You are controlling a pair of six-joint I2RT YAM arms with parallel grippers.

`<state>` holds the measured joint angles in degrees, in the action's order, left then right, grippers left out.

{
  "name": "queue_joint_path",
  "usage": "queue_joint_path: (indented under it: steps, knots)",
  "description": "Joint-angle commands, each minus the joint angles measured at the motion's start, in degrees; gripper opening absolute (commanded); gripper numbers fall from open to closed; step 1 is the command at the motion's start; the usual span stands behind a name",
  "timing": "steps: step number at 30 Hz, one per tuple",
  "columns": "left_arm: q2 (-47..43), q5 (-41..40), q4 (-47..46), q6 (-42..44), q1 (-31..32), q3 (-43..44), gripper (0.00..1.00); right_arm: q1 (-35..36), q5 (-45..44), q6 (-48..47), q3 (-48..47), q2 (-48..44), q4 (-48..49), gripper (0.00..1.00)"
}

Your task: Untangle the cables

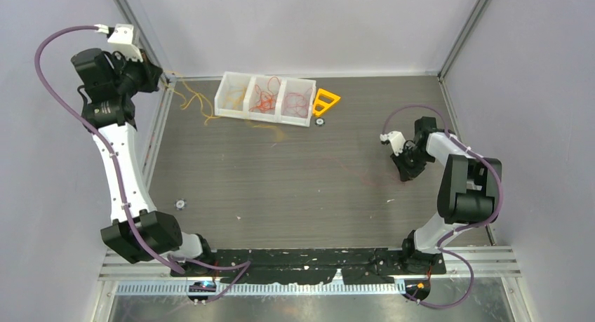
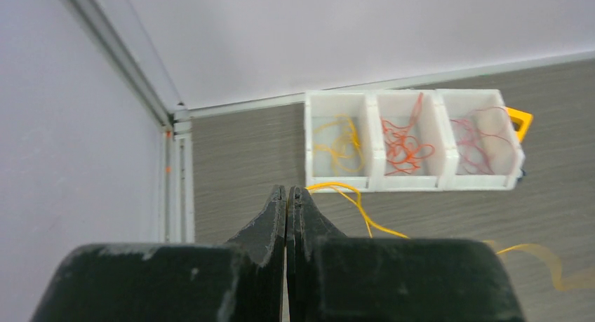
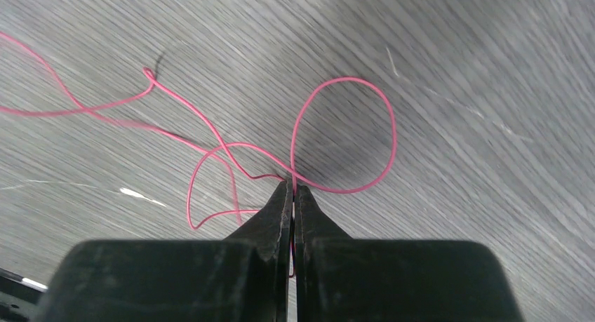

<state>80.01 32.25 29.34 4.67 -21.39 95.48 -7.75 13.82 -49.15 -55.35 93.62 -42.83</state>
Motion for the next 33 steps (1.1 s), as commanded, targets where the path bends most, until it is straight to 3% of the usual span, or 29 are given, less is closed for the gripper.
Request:
queue_joint_path:
  steps: [1, 7, 12, 22, 33]
  knots:
    - [1.14, -8.35, 0.94, 2.38, -1.46, 3.85, 0.0, -2.77, -2.67, -4.31, 0.46, 0.06, 0.94, 0.05]
    - [1.46, -10.04, 1.97, 3.96, -1.64, 4.14, 0.0, -6.8, -3.65, -6.86, 0.1, 0.48, 0.6, 0.05]
    - [-1.0, 3.78, -3.66, -1.85, -1.32, 1.13, 0.0, -7.28, 0.4, -5.49, -1.45, -0.23, -1.87, 0.05]
    - [5.49, 4.02, -16.18, -12.4, 3.8, 5.94, 0.0, -7.06, 9.69, -1.02, -7.71, -0.52, -9.12, 0.05]
    - [19.42, -0.1, -33.21, -21.08, 11.84, 16.23, 0.0, -4.71, 14.83, 4.92, -14.49, -2.9, -16.5, 0.06]
